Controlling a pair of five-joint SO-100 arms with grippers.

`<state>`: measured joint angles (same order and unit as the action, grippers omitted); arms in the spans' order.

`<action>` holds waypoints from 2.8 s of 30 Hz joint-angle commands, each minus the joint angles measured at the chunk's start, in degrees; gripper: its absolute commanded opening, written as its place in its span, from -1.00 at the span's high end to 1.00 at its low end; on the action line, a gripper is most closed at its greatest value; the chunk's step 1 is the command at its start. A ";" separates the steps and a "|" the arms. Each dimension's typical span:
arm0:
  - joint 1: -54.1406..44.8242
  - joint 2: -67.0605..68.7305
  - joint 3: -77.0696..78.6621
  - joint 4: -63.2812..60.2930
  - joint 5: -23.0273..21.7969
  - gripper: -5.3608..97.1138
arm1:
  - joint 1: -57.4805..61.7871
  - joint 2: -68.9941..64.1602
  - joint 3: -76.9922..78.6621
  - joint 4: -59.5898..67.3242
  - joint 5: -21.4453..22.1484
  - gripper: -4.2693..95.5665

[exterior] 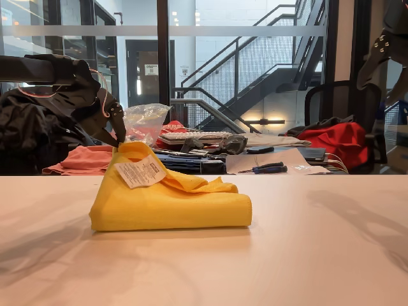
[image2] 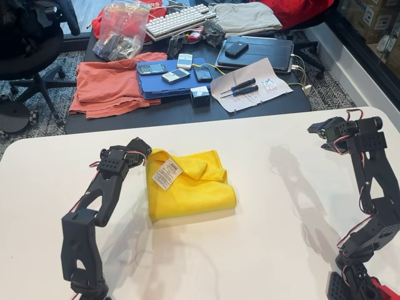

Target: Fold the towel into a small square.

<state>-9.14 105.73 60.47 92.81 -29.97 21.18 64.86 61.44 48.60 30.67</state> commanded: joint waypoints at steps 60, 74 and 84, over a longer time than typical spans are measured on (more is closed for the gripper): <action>-34.28 -67.24 -51.50 -17.31 2.29 0.42 | -2.99 62.67 -17.31 47.02 -0.79 0.05; -33.05 -69.70 -53.53 -27.07 2.46 0.43 | -2.99 61.96 -17.14 47.11 -0.97 0.05; -34.89 -75.50 -54.32 -32.17 2.99 0.64 | -2.99 61.96 -17.14 47.20 -3.87 0.05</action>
<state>-43.51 29.44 7.82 62.05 -27.25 18.37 127.00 44.21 95.71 27.69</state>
